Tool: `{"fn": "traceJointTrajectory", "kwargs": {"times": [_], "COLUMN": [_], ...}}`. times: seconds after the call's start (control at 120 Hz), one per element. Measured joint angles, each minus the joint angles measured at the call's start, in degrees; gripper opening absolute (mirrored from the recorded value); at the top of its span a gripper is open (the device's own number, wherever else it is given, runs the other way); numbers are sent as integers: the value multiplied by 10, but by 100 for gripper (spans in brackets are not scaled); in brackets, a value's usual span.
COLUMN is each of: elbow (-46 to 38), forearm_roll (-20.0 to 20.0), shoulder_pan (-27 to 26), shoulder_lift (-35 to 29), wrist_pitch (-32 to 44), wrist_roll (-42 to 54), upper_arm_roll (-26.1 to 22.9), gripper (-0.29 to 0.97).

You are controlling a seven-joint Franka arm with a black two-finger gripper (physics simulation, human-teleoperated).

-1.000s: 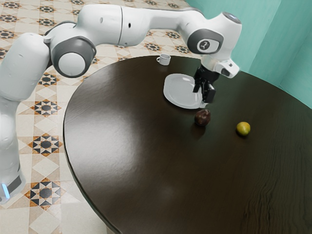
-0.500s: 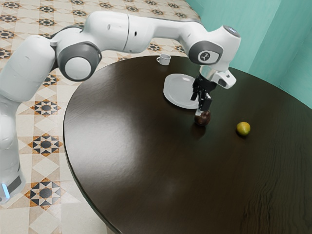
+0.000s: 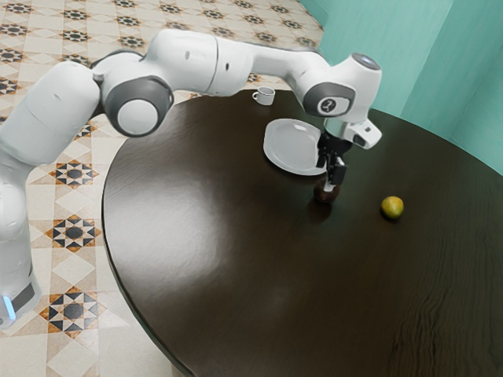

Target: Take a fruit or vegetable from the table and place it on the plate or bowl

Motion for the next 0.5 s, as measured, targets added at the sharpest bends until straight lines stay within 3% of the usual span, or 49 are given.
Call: {"fn": "traceJointTrajectory", "kwargs": {"times": [0.5], "elbow": [0], "forearm_roll": [-21], "shoulder_pan": [5], "shoulder_lift": [30], "wrist_pitch": [56], "wrist_roll": [9], "upper_arm_roll": [0], "gripper": [68]}}
